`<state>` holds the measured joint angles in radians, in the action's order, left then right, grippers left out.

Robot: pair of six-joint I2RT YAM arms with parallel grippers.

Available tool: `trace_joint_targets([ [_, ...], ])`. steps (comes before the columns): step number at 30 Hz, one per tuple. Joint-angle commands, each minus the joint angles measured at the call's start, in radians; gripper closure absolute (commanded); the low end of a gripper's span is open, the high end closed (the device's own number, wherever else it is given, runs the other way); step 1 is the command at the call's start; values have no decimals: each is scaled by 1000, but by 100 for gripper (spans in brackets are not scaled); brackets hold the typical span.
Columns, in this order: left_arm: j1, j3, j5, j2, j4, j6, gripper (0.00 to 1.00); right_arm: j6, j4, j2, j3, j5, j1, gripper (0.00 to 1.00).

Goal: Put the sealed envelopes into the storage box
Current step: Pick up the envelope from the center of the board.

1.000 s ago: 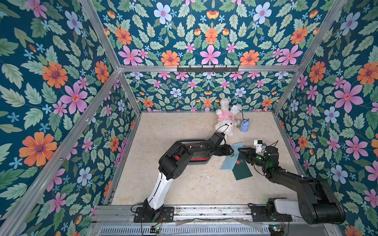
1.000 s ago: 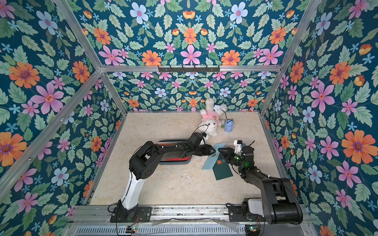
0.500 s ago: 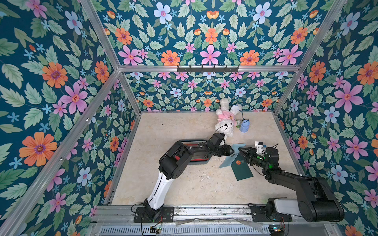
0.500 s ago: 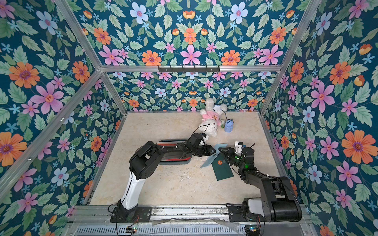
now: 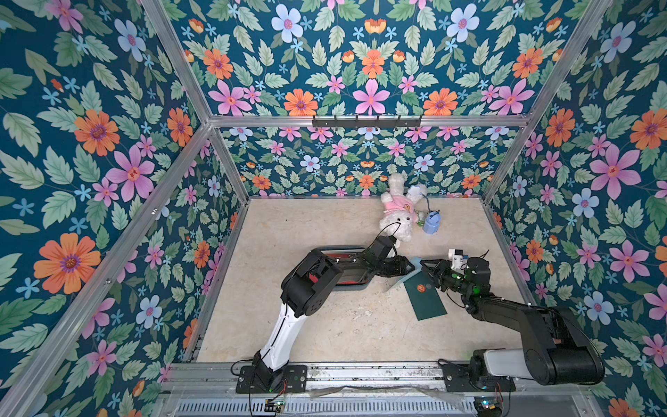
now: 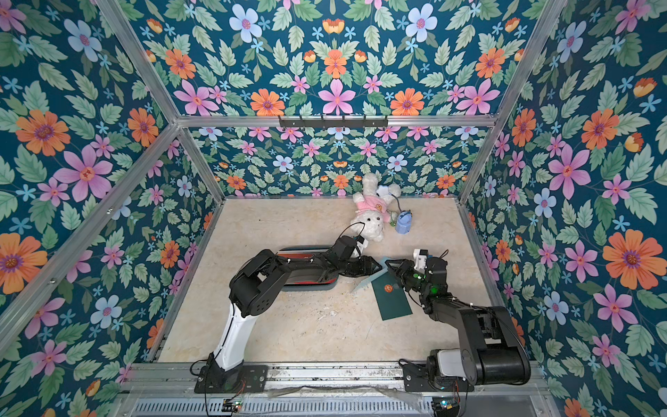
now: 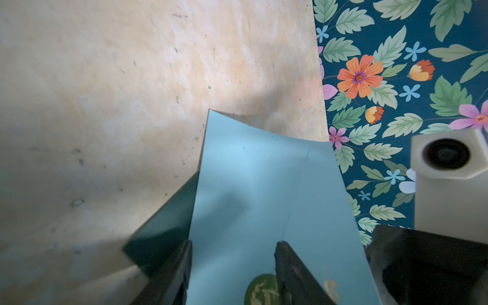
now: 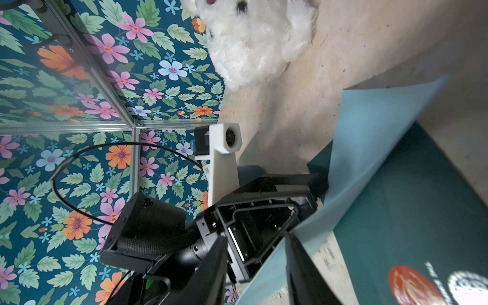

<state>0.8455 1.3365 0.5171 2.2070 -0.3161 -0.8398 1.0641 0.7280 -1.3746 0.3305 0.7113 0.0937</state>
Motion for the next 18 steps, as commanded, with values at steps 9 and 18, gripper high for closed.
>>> trace_joint_targets([
  [9,7,-8,51,26,131,-33,43,-162,-384,15,82,12,3,59],
  [18,6,-7,21,1,149,-16,43,-372,-632,12,181,-68,2,90],
])
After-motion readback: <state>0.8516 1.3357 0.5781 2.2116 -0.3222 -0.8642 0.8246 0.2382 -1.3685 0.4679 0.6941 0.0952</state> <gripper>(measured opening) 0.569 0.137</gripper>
